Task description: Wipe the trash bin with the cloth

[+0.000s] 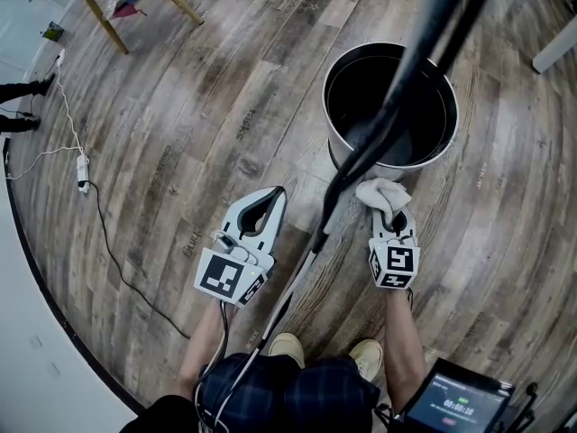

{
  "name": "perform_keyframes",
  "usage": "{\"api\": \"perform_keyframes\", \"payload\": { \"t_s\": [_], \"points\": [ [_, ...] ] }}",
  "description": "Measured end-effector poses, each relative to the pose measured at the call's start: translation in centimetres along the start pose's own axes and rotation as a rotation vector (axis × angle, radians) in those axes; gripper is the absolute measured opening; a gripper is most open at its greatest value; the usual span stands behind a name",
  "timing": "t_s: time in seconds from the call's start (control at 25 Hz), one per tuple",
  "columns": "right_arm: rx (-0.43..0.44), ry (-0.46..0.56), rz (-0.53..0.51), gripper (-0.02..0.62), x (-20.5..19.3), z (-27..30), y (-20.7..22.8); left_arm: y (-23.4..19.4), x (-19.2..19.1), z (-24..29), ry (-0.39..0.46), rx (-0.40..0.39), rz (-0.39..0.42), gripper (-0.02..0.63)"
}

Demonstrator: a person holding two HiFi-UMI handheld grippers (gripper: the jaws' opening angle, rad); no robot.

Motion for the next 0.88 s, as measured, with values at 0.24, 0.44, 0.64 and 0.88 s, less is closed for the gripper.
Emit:
{"api": "perform_keyframes", "payload": {
  "t_s": [0.24,0.44,0.64,0.88],
  "points": [
    [-0.118,-0.006,0.081,0.090,-0.8,-0.3,6.1,0.2,-0.1,0.0,-0.004,-0.002,0.005,-0.003],
    [-0.184,-0.032,0.122,0.089,-1.2,1.1,10.5,0.2,0.3,-0.1,0.000,0.000,0.016,-0.003],
    [-0.197,-0.034,0.119,0.091,-0.7,1.7,11.9,0.1,0.2,-0.5,-0.002,0.011,0.019,-0.003],
    [-0.189,-0.029,0.133,0.089,-1.1,1.6,11.5,0.3,0.2,-0.4,-0.006,0.007,0.025,-0.003]
  ]
}}
Point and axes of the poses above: the fingertips, and each gripper's own axes: z forward along the fingers, y to its right, x out of its top, the point moved 2 cm from there along -z, backward along the fingers, and after that the axes turned 3 degrees about -y, right-handed, at the moved point
